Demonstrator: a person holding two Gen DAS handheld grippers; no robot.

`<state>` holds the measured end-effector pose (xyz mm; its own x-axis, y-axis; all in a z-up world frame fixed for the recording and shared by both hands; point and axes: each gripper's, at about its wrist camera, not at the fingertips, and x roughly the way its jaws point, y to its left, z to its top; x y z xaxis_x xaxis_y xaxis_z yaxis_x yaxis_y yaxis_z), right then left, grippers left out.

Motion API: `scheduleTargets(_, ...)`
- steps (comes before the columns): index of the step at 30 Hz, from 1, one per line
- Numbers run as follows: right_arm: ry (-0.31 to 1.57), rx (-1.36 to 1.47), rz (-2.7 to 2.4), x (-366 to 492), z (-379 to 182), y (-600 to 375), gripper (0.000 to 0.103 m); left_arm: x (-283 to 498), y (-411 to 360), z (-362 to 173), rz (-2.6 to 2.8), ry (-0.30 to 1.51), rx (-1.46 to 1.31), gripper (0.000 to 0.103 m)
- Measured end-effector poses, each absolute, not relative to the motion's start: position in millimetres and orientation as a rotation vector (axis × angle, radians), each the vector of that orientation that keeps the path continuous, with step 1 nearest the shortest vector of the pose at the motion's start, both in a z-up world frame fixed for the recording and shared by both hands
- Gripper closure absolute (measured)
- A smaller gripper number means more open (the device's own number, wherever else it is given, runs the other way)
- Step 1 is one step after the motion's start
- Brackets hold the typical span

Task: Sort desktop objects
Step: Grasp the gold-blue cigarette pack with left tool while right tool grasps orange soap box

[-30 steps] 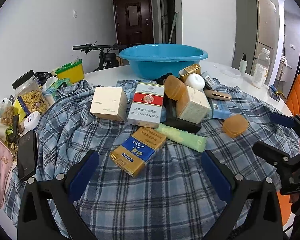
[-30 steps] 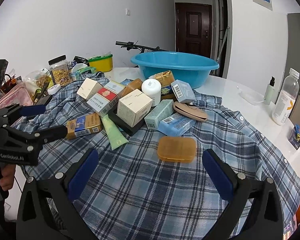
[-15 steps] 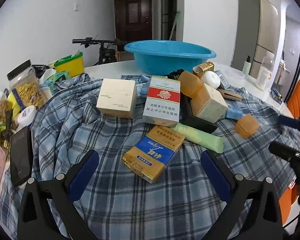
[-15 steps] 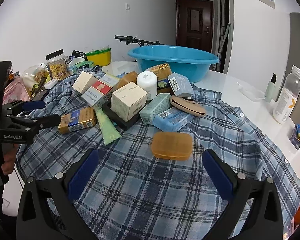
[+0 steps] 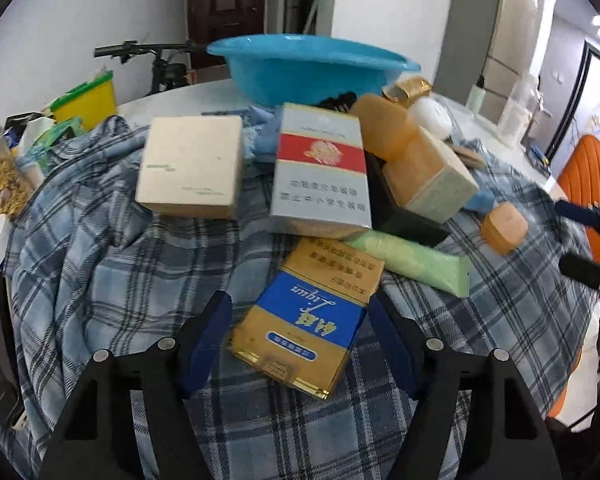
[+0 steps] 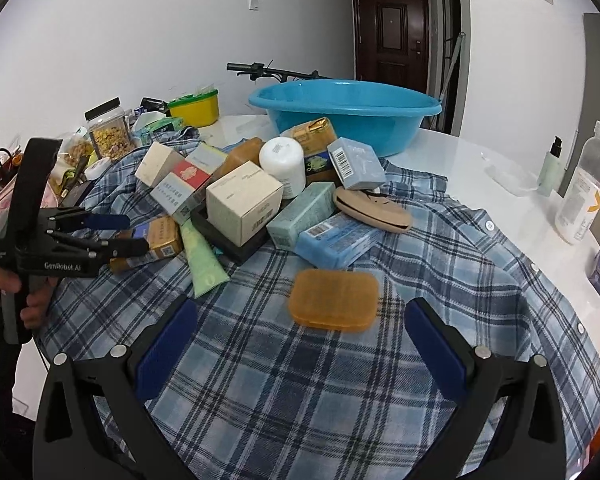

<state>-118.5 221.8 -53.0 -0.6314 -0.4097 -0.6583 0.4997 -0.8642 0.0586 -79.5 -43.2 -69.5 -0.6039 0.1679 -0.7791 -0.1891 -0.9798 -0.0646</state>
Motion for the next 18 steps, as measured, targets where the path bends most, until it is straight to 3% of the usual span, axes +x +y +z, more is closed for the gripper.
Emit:
scheduleTargets(7, 0.174, 0.967, -2.422, -128, -59, 218, 0.000, -84, -28, -83, 2.617, 0.139, -1.317, 0.030)
scheduleTargets(11, 0.157, 0.972, -2.439, -133, -61, 224, 0.000, -82, -30, -80, 2.624, 0.100, -1.315, 0.037)
scheduleTargets(18, 0.109, 1.010, -2.467, -143, -64, 242, 0.000, -69, -31, -57, 2.626, 0.030, -1.237, 0.039)
